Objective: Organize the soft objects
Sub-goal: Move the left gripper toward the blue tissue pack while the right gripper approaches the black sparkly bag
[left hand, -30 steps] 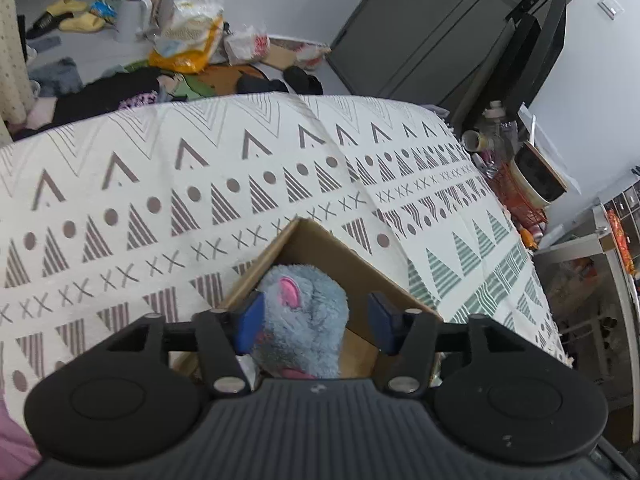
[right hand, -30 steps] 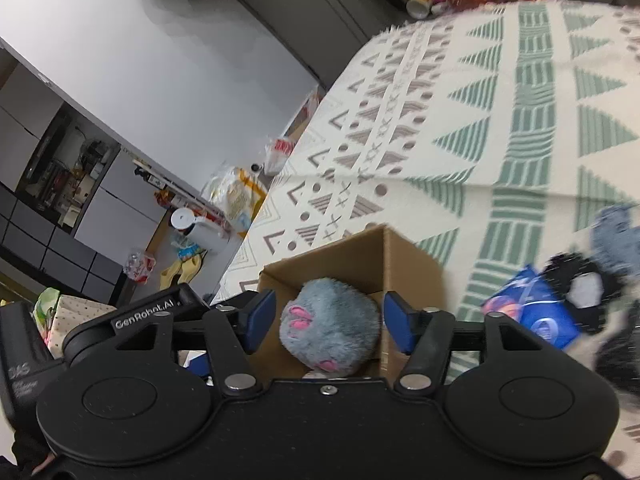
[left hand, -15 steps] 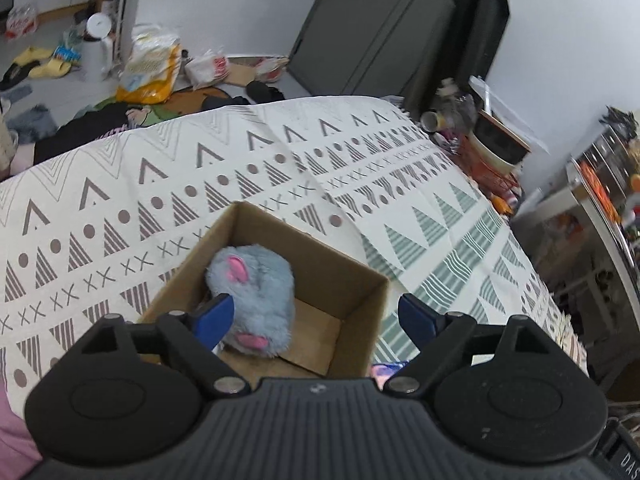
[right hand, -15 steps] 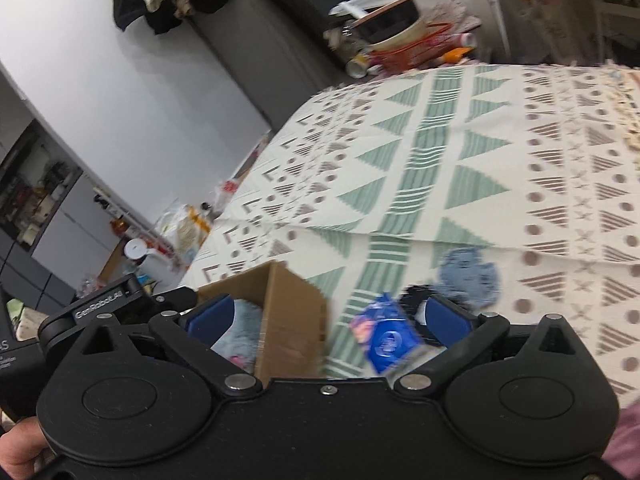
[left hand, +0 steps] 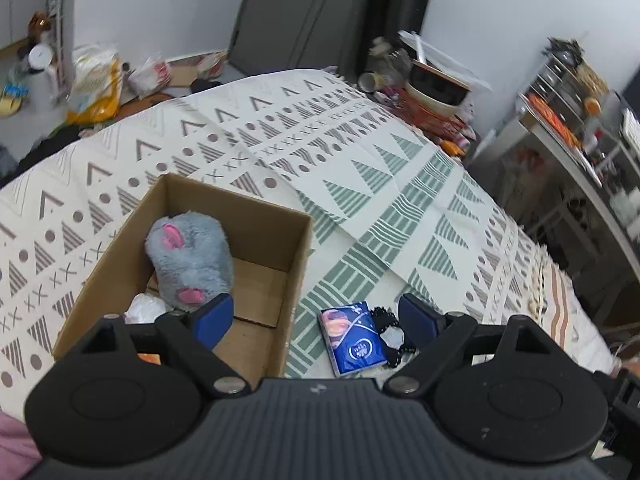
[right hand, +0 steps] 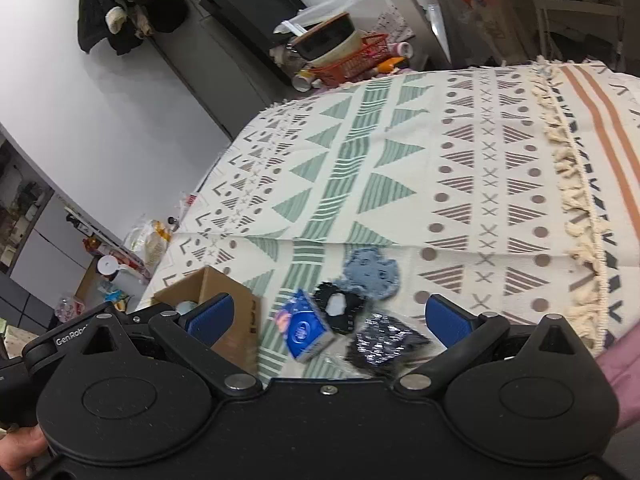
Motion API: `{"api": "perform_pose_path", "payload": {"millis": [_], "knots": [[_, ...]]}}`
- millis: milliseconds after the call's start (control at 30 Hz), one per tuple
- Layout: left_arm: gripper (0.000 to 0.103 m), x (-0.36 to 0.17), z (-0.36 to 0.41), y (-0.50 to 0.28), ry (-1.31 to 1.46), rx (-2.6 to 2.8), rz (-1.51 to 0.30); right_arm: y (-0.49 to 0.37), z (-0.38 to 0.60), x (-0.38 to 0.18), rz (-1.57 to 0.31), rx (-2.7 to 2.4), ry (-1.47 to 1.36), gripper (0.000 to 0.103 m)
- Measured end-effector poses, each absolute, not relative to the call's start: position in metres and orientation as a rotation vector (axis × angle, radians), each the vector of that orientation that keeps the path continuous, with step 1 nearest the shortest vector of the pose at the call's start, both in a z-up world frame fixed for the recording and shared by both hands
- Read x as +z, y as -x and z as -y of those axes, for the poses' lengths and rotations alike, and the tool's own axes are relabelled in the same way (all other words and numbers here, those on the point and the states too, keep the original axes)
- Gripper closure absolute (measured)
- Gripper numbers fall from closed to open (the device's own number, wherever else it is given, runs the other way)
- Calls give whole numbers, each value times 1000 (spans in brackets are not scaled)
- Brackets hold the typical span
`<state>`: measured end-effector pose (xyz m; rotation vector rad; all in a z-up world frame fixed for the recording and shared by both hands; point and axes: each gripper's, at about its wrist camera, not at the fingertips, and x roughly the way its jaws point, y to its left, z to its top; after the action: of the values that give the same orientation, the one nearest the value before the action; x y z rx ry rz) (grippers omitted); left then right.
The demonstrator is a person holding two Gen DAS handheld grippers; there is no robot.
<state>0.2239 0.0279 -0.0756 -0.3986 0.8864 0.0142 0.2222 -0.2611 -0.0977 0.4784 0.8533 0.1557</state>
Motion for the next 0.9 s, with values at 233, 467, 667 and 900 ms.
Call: {"api": "perform_pose_path", "payload": {"millis": [233, 467, 667, 900], "knots": [[15, -79, -11, -222, 390, -38, -918, -217, 277, -106, -870, 155, -482, 0], [15, -85, -2, -224, 361, -32, -942, -219, 286, -122, -893, 166, -516, 0], [15, -93, 9, -227, 333, -49, -971, -222, 292, -132, -908, 176, -561, 0], [16, -99, 28, -230, 296, -77, -969, -228, 301, -150, -946, 165, -628, 0]]}}
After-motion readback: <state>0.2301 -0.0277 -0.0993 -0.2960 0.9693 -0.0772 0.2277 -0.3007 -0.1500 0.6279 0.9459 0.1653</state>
